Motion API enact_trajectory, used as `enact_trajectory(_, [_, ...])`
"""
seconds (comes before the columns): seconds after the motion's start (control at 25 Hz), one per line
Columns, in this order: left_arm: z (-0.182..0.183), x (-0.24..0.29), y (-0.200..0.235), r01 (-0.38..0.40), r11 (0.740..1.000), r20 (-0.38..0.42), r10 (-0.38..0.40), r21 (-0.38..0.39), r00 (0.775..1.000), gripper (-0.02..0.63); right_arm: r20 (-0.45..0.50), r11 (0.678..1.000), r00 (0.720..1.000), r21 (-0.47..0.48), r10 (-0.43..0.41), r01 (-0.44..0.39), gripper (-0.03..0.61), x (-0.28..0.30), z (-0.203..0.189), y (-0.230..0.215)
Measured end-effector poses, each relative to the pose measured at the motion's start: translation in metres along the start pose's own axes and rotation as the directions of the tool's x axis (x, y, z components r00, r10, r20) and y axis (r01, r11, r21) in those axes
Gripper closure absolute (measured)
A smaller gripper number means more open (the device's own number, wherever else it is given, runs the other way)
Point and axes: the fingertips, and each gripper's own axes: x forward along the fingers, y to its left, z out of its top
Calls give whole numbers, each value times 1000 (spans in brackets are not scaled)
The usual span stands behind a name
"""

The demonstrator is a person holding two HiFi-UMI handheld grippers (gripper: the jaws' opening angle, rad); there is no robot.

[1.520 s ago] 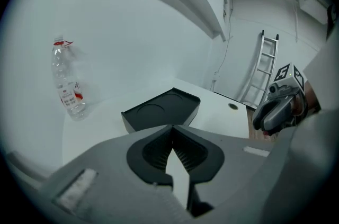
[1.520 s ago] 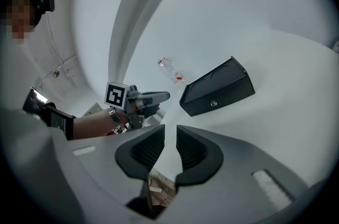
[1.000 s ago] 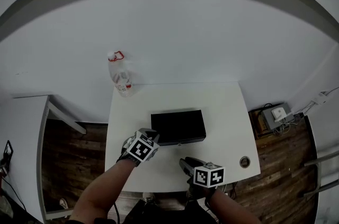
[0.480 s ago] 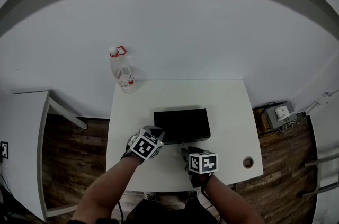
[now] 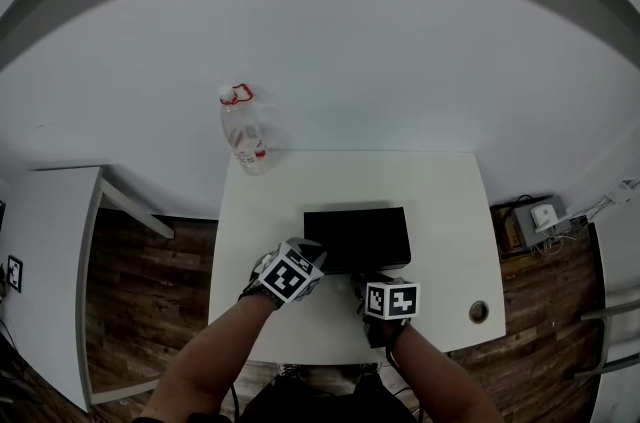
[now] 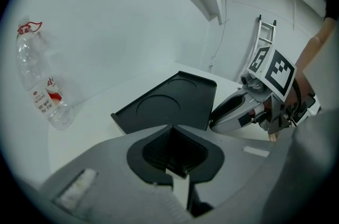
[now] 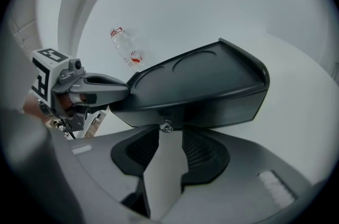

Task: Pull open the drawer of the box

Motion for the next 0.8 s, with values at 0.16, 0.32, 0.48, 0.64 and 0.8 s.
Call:
enact_trajectory(0.16, [1, 2, 0, 1, 1000, 11, -1, -2, 1000, 610, 0, 1000, 1000, 24, -7, 7, 443, 6, 1, -1])
enact_trajectory(0.32, [1, 3, -1, 12, 1000, 20, -12, -11, 1000, 611, -5, 999, 1000, 44, -9, 9, 443, 9, -1, -1])
enact_trajectory(0.48, [2, -1, -3, 18, 1000, 15, -18, -21, 1000, 611, 0, 999, 1000, 38, -9, 9, 443, 10, 0, -1])
enact_trajectory(0.64, [1, 0, -2, 33, 999, 14, -32, -27, 999, 611, -7, 1000, 1000, 3, -5, 5, 506, 10, -1, 5])
enact_trajectory(0.8, [1, 1, -4, 46, 998, 11, -45, -33, 999, 609, -4, 1000, 1000, -5, -10, 10, 506, 10, -1, 5])
